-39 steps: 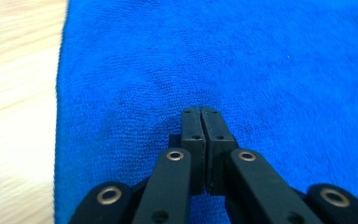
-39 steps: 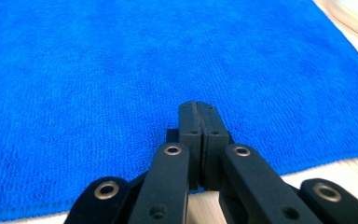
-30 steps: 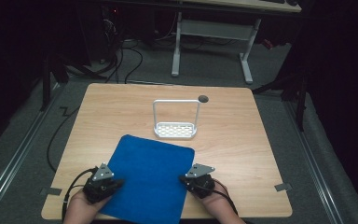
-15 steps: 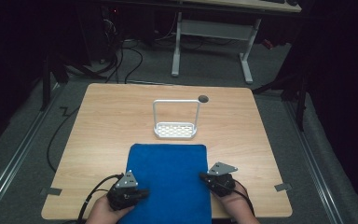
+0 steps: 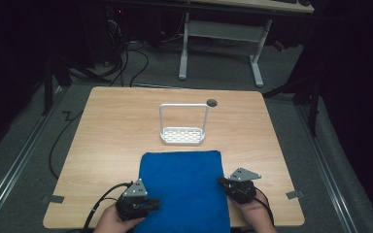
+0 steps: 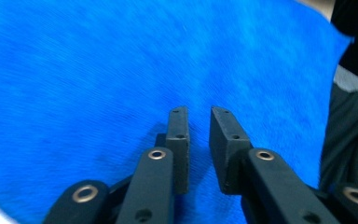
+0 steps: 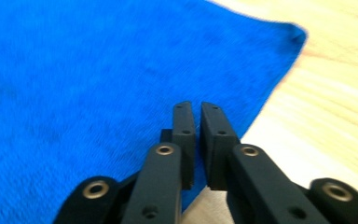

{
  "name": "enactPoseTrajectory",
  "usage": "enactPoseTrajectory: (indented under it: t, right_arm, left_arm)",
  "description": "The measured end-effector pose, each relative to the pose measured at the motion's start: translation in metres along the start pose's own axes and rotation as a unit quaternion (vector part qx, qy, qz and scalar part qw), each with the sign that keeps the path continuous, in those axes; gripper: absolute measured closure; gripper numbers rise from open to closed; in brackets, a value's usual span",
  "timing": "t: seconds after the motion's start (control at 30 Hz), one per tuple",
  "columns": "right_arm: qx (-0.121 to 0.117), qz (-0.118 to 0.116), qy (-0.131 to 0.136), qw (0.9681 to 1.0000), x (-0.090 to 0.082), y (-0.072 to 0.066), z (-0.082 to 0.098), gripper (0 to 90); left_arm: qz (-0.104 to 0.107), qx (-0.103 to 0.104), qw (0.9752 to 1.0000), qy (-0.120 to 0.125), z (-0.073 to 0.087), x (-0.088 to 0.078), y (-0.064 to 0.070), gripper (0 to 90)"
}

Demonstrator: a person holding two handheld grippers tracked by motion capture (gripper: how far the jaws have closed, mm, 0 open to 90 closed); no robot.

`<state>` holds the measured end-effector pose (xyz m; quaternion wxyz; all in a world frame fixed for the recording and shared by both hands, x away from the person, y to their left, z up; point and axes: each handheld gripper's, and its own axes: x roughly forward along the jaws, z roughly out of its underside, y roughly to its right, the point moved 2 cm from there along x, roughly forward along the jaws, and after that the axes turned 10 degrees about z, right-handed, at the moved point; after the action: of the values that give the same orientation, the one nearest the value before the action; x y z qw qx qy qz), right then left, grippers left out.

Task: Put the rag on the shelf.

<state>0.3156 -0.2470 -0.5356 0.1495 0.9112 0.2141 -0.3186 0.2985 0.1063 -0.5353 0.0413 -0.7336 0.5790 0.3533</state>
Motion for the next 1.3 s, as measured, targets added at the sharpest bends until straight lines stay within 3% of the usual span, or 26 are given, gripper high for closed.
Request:
enactPoseTrajectory:
  t: [0.03,0.07,0.1,0.13,0.27,0.3,0.33,0.37,0.4,0.43,0.5,0.57,0.63,0.83,0.93,1.03,1.1,1.13,1.2,1.3]
  right_arm:
    - [0.006,-0.001,0.005,1.0000,-0.001,0.002,0.000,82.3]
    - [0.006,-0.001,0.005,1.0000,-0.001,0.002,0.000,82.3]
    - [0.021,-0.001,0.011,0.9997,-0.001,0.005,0.000,80.4]
    - [0.028,-0.002,0.013,0.9995,0.000,0.006,0.000,79.9]
    - [0.035,-0.004,0.019,0.9992,0.001,0.006,-0.002,76.9]
    - [0.036,-0.003,0.020,0.9992,0.002,0.006,-0.002,76.2]
    - [0.036,-0.003,0.020,0.9992,0.002,0.006,-0.002,76.2]
    - [0.035,-0.001,0.022,0.9992,0.003,0.006,-0.002,75.3]
    - [0.034,-0.001,0.022,0.9992,0.003,0.006,-0.002,75.2]
    - [0.035,-0.001,0.024,0.9991,0.003,0.006,-0.002,75.0]
    - [0.036,0.000,0.024,0.9991,0.003,0.006,-0.002,74.2]
    - [0.041,-0.003,0.025,0.9988,0.004,0.007,-0.001,72.1]
    - [0.044,-0.002,0.024,0.9988,0.004,0.008,-0.001,72.1]
    - [0.050,0.002,0.025,0.9984,0.005,0.010,-0.001,71.1]
    - [0.053,0.008,0.025,0.9983,0.009,0.012,-0.003,64.4]
    - [0.066,0.025,0.024,0.9972,0.022,0.020,-0.017,56.0]
    - [0.081,0.032,0.027,0.9959,0.029,0.024,-0.025,53.3]
    - [0.073,0.045,0.023,0.9960,0.033,0.026,-0.029,52.5]
    - [0.076,0.052,0.020,0.9955,0.039,0.028,-0.033,52.5]
    - [0.100,0.069,0.001,0.9926,0.061,0.044,-0.044,56.7]
  left_arm:
    - [-0.007,-0.003,0.9998,0.016,-0.001,-0.005,-0.003,74.4]
    - [-0.007,-0.003,0.9998,0.016,-0.001,-0.005,-0.003,72.6]
    - [-0.031,-0.010,0.9984,0.046,-0.001,-0.014,-0.011,69.7]
    - [-0.047,-0.014,0.9970,0.061,-0.002,-0.019,-0.015,67.6]
    - [-0.112,-0.038,0.9882,0.097,-0.005,-0.029,-0.040,58.7]
    - [-0.125,-0.045,0.9860,0.101,-0.007,-0.030,-0.047,56.7]
    - [-0.125,-0.045,0.9860,0.101,-0.007,-0.030,-0.047,54.7]
    - [-0.141,-0.052,0.9836,0.100,-0.009,-0.030,-0.054,53.5]
    - [-0.162,-0.069,0.9787,0.105,-0.013,-0.030,-0.069,53.5]
    - [-0.162,-0.069,0.9787,0.105,-0.013,-0.030,-0.069,52.7]
    - [-0.174,-0.088,0.9751,0.107,-0.019,-0.026,-0.083,52.0]
    - [-0.198,-0.101,0.9714,0.084,-0.030,-0.013,-0.102,52.0]
    - [-0.206,-0.116,0.9687,0.075,-0.036,-0.006,-0.113,52.1]
    - [-0.206,-0.118,0.9694,0.063,-0.047,0.006,-0.122,59.1]
    - [-0.210,-0.116,0.9686,0.065,-0.048,0.008,-0.122,64.7]
    - [-0.215,-0.097,0.9699,0.061,-0.046,0.011,-0.118,73.5]
    - [-0.213,-0.099,0.9700,0.062,-0.046,0.011,-0.117,76.5]
    - [-0.210,-0.101,0.9705,0.063,-0.045,0.010,-0.117,78.3]
    - [-0.207,-0.103,0.9708,0.063,-0.045,0.010,-0.117,79.7]
    - [-0.199,-0.106,0.9721,0.065,-0.045,0.009,-0.118,80.7]
